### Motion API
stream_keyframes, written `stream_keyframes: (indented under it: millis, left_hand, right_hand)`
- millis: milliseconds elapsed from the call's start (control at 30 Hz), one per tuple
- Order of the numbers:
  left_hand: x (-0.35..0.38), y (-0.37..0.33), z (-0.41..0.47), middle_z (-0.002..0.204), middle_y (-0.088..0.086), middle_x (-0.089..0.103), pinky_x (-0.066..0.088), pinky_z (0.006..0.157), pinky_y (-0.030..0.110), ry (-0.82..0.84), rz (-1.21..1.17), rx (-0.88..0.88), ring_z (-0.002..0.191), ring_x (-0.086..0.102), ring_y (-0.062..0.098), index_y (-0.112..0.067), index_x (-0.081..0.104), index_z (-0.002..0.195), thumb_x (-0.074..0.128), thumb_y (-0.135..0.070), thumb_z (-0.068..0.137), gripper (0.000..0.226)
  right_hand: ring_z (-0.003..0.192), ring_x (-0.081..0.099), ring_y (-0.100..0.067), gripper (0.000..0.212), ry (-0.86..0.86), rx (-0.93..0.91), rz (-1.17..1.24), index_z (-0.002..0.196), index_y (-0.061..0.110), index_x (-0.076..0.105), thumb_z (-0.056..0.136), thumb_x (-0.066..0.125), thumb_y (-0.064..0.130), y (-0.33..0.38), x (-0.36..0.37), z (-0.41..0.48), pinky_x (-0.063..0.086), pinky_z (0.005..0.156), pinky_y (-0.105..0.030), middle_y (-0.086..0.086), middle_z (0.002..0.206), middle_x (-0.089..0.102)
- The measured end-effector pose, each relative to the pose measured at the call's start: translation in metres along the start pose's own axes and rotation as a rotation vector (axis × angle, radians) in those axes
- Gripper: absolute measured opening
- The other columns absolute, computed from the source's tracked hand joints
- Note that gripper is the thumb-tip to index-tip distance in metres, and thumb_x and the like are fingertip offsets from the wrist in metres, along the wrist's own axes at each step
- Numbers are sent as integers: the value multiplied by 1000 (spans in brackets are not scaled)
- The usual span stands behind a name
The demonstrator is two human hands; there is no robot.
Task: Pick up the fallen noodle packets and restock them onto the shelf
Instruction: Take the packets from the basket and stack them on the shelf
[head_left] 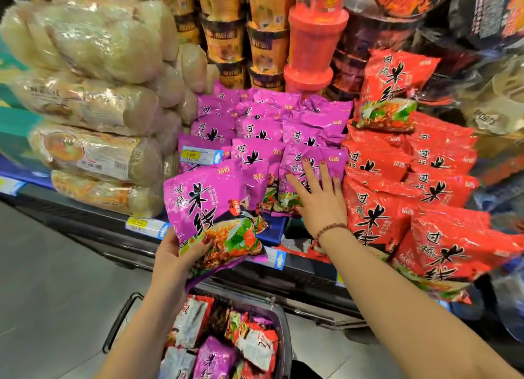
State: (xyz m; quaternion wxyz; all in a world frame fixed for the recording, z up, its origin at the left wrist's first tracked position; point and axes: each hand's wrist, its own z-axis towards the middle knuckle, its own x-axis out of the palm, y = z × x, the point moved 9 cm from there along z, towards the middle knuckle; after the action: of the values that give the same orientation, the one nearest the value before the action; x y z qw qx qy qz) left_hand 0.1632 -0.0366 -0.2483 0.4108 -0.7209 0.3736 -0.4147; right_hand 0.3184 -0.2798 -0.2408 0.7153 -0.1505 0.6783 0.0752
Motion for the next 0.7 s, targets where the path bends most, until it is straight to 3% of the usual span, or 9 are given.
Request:
stream_keyframes:
  millis: [100,200,300,367,400,500,533,600,700]
  left_hand:
    - [6,-6,-1,100,11,74,60,62,34,14,51,41,80,73,26,-16,61,108,98,-45,23,97]
    - [23,-8,1,101,10,74,59,65,32,60,87,63,83,73,25,-18,62,106,93,-33,37,78]
    - [46,-7,13,107,11,72,58,78,43,104,86,81,97,69,30,-22,64,106,85,-28,47,63]
    - [65,-3,24,124,11,64,51,95,54,144,109,76,117,59,34,-23,60,113,89,-27,51,68]
    - [76,-3,27,135,8,56,46,101,55,164,139,70,127,51,32,-21,55,122,91,-27,53,78]
    - [111,0,35,154,1,29,28,113,32,225,326,119,136,23,5,-16,24,151,82,-19,75,96]
    - [124,-2,34,155,-3,24,25,111,25,265,386,163,133,20,-4,-18,16,153,77,-11,81,94]
    - [143,-8,35,149,-22,20,24,108,14,309,488,302,130,19,-19,-31,12,149,75,-6,82,95]
    - [156,-8,37,149,-21,21,23,102,1,317,711,457,138,22,-8,-48,8,144,75,-8,82,100]
  right_hand:
    - [147,-11,-37,83,46,-34,106,152,38,6,92,61,25,4,-10,-1,7,119,-55,-3,162,-12]
    - [149,0,-27,69,-23,-29,434,151,31,24,92,60,22,4,-39,-12,19,119,-49,-3,162,-1]
    - [135,35,-5,54,-83,66,1019,145,24,36,96,57,23,0,-74,-37,37,109,-24,0,153,31]
    - [107,50,13,61,16,122,1365,146,28,31,93,61,21,6,-79,-57,42,88,-6,8,134,47]
    - [107,49,14,73,28,136,1414,148,32,24,89,66,21,8,-78,-65,40,87,-4,15,130,46]
    - [123,24,26,100,-125,118,1226,151,37,5,82,75,22,1,-76,-80,22,95,3,39,137,18]
    - [121,23,26,101,-177,126,1166,151,37,3,82,75,22,-4,-74,-82,18,95,5,37,139,18]
    - [108,32,15,97,-215,141,1070,152,35,5,84,73,20,-10,-68,-85,19,89,7,16,136,32]
    - [101,42,-8,93,-86,179,928,154,31,-2,90,65,27,-9,-46,-82,31,86,-6,-4,134,36]
